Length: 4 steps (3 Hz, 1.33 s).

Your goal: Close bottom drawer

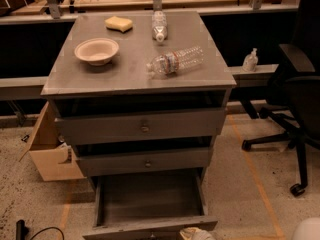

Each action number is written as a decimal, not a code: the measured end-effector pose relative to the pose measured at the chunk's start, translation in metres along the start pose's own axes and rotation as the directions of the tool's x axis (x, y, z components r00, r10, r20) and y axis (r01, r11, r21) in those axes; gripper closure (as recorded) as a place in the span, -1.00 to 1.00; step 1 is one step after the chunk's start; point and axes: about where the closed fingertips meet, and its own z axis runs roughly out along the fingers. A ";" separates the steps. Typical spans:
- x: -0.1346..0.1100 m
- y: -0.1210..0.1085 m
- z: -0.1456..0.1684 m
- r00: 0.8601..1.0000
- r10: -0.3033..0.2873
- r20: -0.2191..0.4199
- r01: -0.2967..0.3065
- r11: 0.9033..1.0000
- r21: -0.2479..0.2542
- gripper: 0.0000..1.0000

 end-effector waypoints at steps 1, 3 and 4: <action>0.001 0.001 -0.001 1.000 0.000 0.000 0.000 1.000 0.000 1.00; -0.004 -0.001 0.006 1.000 -0.004 0.005 0.004 1.000 0.005 1.00; -0.003 -0.001 0.006 1.000 -0.004 0.005 0.004 1.000 0.005 1.00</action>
Offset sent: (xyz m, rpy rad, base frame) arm 0.1123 0.0167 0.0014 -0.0607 -0.1517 -0.0632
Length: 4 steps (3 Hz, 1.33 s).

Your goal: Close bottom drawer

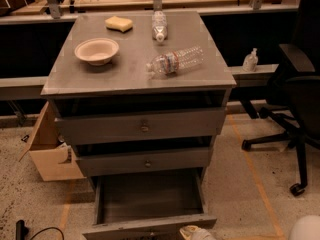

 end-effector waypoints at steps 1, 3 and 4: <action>-0.002 0.006 0.008 1.000 0.011 0.005 -0.011 1.000 -0.010 1.00; -0.001 0.006 0.008 1.000 0.011 0.005 -0.011 1.000 -0.010 1.00; -0.003 0.012 0.013 1.000 0.017 0.009 -0.016 0.999 -0.027 1.00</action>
Offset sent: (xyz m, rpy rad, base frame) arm -0.0031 0.0745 -0.0356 0.1141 0.1080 0.0187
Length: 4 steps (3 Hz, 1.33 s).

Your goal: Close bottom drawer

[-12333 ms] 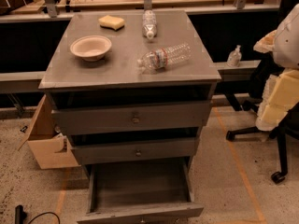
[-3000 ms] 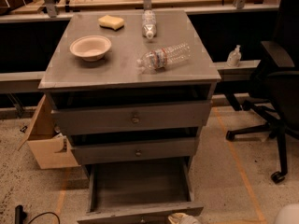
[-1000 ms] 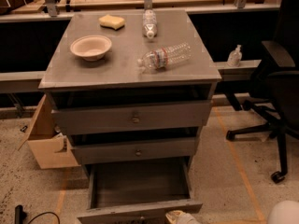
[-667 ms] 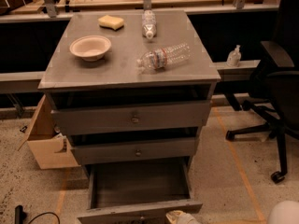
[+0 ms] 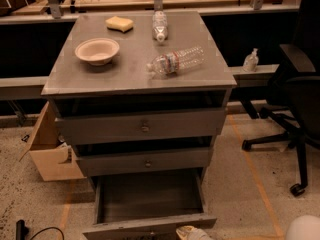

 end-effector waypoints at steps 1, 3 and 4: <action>-0.002 0.007 0.006 1.000 0.002 0.005 -0.002 1.000 -0.021 1.00; -0.004 0.011 0.009 1.000 0.002 0.008 -0.001 0.999 -0.035 1.00; -0.004 0.011 0.009 1.000 0.002 0.008 -0.001 0.999 -0.035 1.00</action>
Offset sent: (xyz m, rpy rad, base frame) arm 0.0282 0.1242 -0.0437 0.2901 0.0876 0.3333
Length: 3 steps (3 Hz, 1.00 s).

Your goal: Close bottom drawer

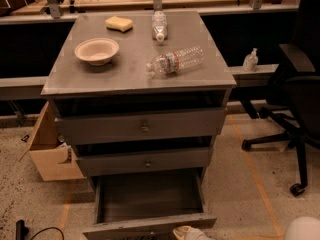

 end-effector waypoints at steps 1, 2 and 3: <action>-0.001 0.003 0.003 1.000 -0.002 0.004 0.002 1.000 -0.007 1.00; -0.001 0.003 0.003 1.000 -0.002 0.004 0.002 1.000 -0.007 1.00; -0.004 0.004 0.007 1.000 -0.006 0.013 0.007 1.000 -0.009 1.00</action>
Offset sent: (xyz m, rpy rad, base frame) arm 0.1237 0.1555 -0.0637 0.2538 -0.1936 0.3018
